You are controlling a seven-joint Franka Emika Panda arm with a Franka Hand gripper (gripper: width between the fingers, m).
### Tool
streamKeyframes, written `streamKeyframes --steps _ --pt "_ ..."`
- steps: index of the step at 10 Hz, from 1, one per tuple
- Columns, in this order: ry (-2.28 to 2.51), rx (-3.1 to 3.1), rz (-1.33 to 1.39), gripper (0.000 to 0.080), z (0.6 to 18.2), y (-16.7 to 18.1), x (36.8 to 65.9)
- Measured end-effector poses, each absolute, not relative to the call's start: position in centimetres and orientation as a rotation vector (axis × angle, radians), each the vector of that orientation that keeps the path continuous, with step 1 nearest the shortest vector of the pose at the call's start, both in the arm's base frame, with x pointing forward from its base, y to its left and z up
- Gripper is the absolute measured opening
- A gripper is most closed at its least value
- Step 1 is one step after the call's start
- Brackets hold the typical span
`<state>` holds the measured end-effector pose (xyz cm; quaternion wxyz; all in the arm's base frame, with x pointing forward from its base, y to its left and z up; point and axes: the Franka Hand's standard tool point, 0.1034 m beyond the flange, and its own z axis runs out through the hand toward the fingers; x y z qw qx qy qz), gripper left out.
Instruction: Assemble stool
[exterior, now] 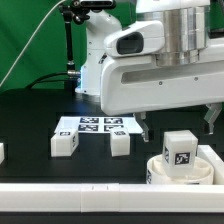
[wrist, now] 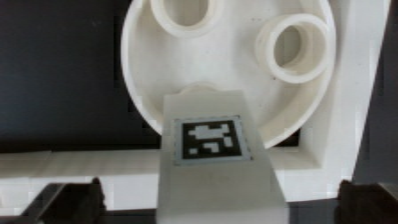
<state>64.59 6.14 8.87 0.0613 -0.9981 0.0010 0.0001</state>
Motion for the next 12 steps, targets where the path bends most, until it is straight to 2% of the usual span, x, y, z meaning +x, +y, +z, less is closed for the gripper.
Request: streamKeyframes --steps 6,8,9,10,12 --pt "-0.024 -3.029 -0.01 0.0649 8.58 6.45 64.7" --pt "-0.029 -3.029 -0.009 0.0394 8.53 6.47 64.68" --pt "-0.029 -3.029 -0.009 0.0394 8.53 6.47 64.68" --pt "-0.029 -3.029 -0.009 0.0336 8.53 6.47 64.68" --pt "-0.001 -3.028 -0.007 0.0336 8.54 6.48 64.68"
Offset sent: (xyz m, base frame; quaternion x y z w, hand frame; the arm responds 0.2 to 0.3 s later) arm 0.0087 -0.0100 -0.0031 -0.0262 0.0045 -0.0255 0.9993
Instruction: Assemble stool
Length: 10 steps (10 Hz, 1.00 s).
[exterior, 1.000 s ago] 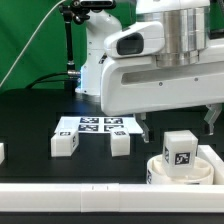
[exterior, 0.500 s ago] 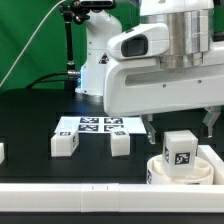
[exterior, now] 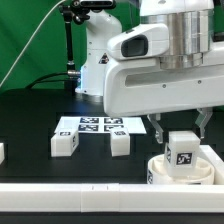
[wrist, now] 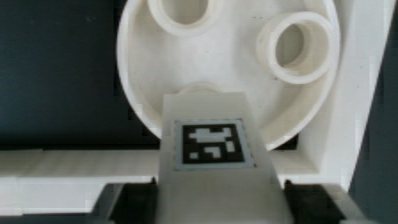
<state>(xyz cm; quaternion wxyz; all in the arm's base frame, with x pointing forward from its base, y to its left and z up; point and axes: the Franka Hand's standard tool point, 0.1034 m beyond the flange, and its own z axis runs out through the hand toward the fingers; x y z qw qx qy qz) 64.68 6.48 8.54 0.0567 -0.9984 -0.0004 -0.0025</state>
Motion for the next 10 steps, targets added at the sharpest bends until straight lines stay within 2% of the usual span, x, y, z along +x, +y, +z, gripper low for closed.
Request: streamKeyframes --steps 2,10 --pt "0.032 -3.025 -0.007 0.0336 8.56 6.48 64.68" --pt "1.321 -2.639 -0.026 0.0337 8.46 7.29 64.07"
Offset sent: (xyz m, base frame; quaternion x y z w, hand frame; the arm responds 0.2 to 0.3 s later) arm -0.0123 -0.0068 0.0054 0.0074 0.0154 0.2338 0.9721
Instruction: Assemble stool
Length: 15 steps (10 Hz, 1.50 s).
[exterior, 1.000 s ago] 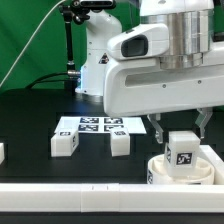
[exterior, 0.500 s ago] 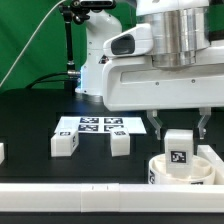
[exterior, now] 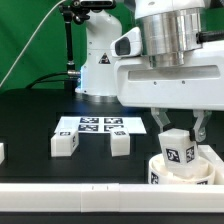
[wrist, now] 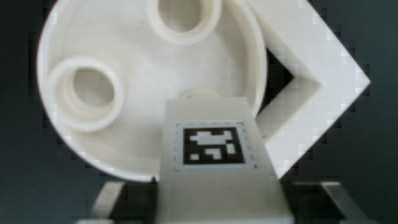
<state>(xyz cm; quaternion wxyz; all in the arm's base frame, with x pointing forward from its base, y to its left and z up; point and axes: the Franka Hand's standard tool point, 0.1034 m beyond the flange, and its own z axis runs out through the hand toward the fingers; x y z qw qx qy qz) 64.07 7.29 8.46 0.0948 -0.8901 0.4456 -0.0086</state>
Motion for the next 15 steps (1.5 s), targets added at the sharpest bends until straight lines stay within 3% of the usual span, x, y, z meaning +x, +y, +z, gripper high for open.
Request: streamKeyframes --steps 8,15 --pt "1.865 -2.248 0.073 0.0337 8.5 9.0 64.0" --pt "2.463 -1.529 0.246 0.0337 8.1 10.8 63.3"
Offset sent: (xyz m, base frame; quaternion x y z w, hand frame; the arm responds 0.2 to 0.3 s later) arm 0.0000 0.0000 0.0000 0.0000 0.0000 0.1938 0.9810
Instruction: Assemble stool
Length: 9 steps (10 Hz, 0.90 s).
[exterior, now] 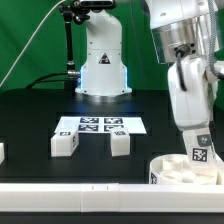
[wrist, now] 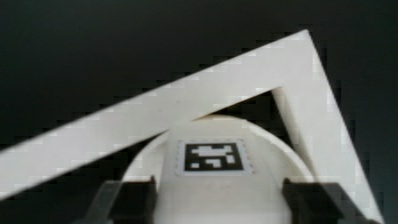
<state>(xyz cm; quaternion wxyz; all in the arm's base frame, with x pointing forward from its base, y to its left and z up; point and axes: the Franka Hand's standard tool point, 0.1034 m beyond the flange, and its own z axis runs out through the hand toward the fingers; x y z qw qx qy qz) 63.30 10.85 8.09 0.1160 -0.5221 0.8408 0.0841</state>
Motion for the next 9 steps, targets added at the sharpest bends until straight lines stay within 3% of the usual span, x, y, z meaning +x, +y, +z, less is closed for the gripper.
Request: streamKeyframes --steps 6,8,9 --pt "2.554 -1.31 0.302 0.0337 8.23 10.79 63.55" --pt "2.545 -1.324 0.301 0.0564 8.26 10.82 63.56" --pt "2.51 -1.368 0.29 0.0623 8.85 10.8 63.77"
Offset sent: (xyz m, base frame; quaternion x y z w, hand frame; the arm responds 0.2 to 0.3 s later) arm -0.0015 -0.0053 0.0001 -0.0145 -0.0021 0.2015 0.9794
